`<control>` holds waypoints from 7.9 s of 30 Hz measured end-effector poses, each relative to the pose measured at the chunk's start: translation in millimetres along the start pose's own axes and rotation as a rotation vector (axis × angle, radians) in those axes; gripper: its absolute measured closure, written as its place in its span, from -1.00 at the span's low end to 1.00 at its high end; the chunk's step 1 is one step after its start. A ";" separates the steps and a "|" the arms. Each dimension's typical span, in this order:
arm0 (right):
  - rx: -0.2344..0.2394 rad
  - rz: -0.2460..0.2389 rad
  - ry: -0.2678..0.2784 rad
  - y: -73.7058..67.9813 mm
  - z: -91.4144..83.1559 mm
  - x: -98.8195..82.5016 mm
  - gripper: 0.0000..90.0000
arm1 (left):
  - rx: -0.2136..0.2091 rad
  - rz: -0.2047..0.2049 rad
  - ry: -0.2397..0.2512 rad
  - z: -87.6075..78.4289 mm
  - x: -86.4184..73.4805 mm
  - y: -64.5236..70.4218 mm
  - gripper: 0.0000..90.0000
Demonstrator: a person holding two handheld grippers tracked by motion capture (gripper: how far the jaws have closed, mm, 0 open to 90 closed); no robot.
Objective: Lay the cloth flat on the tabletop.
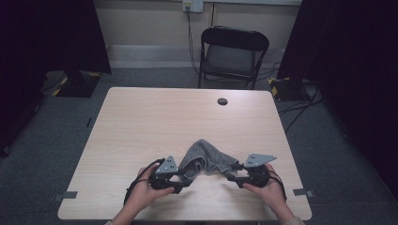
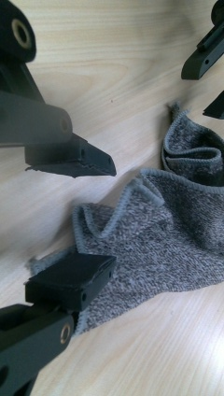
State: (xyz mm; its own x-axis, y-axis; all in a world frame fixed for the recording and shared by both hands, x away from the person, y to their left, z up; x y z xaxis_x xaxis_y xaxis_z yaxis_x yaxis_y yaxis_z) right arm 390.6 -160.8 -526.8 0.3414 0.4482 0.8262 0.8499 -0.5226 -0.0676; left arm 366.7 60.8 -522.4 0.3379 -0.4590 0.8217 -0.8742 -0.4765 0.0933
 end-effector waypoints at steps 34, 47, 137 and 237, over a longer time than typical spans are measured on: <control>0.022 0.036 -0.014 0.8 14.4 1.5 0.56 | 0.010 -0.065 -0.083 9.6 -7.4 -11.6 0.92; 0.066 0.042 -0.021 -4.4 14.0 1.0 0.88 | 0.012 -0.071 -0.088 -2.2 -2.3 -13.8 0.97; -0.058 0.447 0.011 122.0 4.0 100.3 0.97 | 0.235 -0.069 0.005 -44.0 106.5 -163.9 0.97; -0.199 0.099 -0.054 55.4 3.4 -20.7 0.93 | 0.090 -0.016 -0.048 -11.9 -35.5 -38.8 0.44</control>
State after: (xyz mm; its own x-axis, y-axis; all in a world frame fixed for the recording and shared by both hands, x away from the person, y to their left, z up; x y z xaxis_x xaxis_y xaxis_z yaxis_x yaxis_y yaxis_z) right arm 432.0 -196.5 -549.6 0.4444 0.4229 0.7897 0.7168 -0.6966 -0.0304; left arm 384.4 104.4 -548.4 0.3694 -0.4853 0.7925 -0.8347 -0.5481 0.0535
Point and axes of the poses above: each handheld gripper's, and its own axes: z roughly forward along the jaws, x roughly out of its top, y roughly to its right, the point moved 8 cm from there along z, roughly forward along the jaws, and after that the axes turned 2 degrees about y, right-handed, at the moved point
